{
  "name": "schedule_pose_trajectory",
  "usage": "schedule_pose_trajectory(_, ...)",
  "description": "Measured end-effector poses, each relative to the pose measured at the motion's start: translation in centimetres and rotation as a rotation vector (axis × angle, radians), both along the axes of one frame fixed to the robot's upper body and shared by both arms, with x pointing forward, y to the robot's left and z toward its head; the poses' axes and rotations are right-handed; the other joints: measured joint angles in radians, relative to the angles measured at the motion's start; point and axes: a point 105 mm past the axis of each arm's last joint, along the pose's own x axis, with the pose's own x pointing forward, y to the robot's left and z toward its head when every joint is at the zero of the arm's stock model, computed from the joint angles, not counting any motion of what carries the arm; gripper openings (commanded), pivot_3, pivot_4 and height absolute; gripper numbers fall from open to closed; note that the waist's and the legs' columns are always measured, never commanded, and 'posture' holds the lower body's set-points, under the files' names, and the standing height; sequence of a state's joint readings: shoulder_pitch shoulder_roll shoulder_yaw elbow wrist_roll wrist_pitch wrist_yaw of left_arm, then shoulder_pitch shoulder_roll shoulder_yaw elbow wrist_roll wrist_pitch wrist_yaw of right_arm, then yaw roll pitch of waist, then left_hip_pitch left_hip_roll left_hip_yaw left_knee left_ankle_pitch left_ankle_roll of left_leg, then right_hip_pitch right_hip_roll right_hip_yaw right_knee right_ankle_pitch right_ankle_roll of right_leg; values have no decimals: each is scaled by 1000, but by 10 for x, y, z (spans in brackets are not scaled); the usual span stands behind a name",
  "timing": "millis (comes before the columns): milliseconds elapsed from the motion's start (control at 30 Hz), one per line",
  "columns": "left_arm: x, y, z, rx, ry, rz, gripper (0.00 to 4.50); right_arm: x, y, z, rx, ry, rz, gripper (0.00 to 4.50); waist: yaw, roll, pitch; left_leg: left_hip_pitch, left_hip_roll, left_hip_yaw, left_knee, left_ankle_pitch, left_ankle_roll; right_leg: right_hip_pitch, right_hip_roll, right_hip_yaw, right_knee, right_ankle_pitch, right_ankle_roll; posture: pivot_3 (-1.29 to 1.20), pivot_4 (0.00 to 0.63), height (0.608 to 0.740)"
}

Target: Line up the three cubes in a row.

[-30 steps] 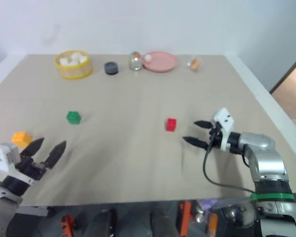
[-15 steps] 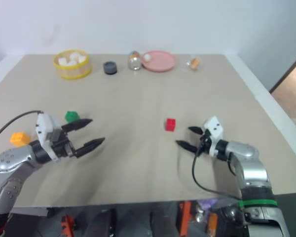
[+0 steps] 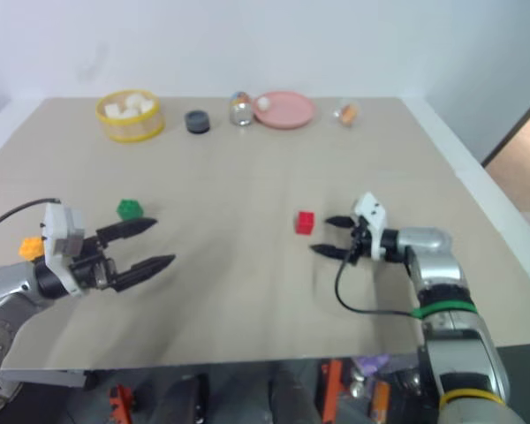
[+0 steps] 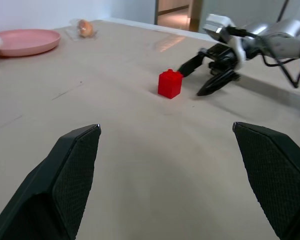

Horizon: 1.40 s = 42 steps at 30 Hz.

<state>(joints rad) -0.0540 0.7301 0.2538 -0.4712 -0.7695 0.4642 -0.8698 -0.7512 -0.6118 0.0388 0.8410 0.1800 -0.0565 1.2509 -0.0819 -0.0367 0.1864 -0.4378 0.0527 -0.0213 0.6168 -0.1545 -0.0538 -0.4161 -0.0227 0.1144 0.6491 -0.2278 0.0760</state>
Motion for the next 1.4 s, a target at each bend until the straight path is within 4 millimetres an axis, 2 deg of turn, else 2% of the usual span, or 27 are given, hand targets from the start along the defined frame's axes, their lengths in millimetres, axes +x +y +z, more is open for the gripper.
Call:
schedule_pose_trajectory(400, -2, -10, 14, -19, -1, -69, 4375, 13, 9, -1, -6, -2, 10, 4500, 0, 0, 0, 0, 0, -1, -1, 0, 0, 0, 0, 0, 0, 0, 1, 0, 150, 740)
schedule_pose_trajectory(500, -2, -11, 14, -14, -3, -80, 4422, 14, 12, -1, -9, -7, 20, 3788, 0, 0, 0, 0, 0, -1, 0, 0, 0, 1, 0, 0, 0, 0, 1, 0, 150, 740)
schedule_pose_trajectory(733, 0, -7, 0, 21, 23, -88, 4422, 17, 21, 2, 4, -14, 33, 1358, -2, 0, 0, 0, 0, -1, 0, 0, 0, 1, 0, 0, 0, 0, 1, 0, 150, 740)
schedule_pose_trajectory(767, 1, -7, -1, 22, 22, -86, 4422, 18, 23, 3, 6, -17, 35, 1198, -2, 0, 0, 0, 0, -1, 0, 0, 0, 1, 0, 0, 0, 0, 1, 0, 150, 740)
schedule_pose_trajectory(1133, 8, 3, -17, 43, 24, -45, 4422, 15, 25, 10, 27, -19, 68, 1199, -1, 1, 0, 0, 0, -1, -1, 0, 0, 1, 0, 0, 0, 0, 1, 0, 150, 740)
schedule_pose_trajectory(1233, 3, 3, -22, 59, 38, -87, 4422, -4, 25, 12, 15, -29, 154, 1199, 5, 1, 0, 0, 0, -2, -1, 0, 0, 1, 0, 0, 0, -2, 1, 0, 150, 740)
schedule_pose_trajectory(1333, -3, 5, -29, 78, 71, -120, 4422, -32, 28, -6, -45, -15, 246, 1199, 7, 1, 0, 0, 0, -3, -2, 0, 0, 1, 0, -1, 1, -4, 1, 0, 150, 740)
schedule_pose_trajectory(1400, -6, 5, -32, 85, 87, -138, 4422, -43, 34, -10, -64, -33, 284, 1199, 6, 2, 1, 0, -1, -2, -2, 0, 0, 0, 0, 0, 2, -4, 1, 0, 150, 740)
